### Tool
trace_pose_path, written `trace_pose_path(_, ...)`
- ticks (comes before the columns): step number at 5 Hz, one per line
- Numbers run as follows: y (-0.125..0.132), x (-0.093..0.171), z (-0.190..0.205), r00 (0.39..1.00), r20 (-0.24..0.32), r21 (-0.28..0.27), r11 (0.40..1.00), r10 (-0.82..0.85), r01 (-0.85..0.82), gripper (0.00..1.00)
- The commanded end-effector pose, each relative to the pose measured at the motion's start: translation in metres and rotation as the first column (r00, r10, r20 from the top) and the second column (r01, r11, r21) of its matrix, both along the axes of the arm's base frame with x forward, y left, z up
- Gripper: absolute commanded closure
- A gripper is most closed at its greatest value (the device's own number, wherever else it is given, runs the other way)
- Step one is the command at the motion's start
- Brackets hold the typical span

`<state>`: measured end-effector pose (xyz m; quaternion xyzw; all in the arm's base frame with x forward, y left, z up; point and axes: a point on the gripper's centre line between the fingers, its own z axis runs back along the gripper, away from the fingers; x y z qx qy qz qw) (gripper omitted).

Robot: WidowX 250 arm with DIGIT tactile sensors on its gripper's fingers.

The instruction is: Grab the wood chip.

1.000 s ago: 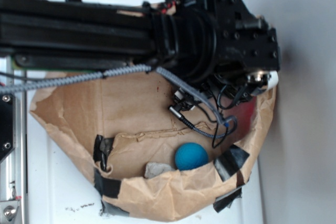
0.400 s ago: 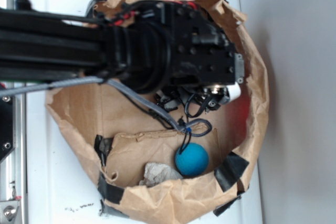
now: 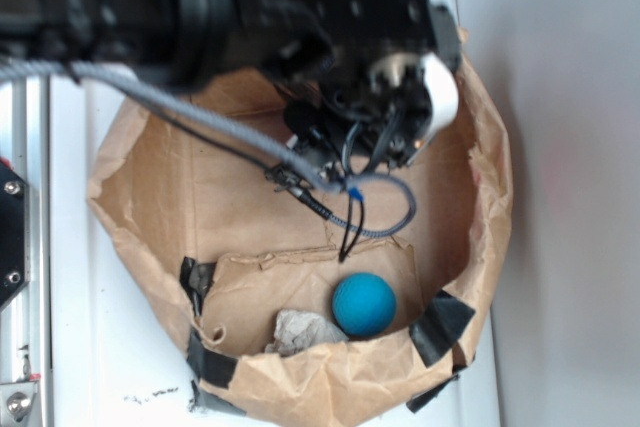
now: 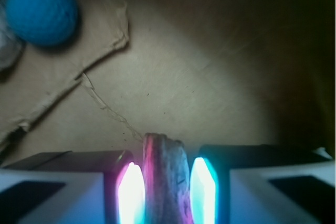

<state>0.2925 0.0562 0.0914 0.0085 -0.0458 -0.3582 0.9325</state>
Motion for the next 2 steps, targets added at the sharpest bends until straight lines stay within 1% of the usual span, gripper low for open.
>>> trace_pose_path(1,-0.0036,0.0158,0.0579,0.955,-0.051,0.083,0.954,0.292,-0.287,1.0)
trace_pose_path(2,-0.0132,0.014,0.05,0.928,0.043,0.109,0.921,0.371,-0.374,1.0)
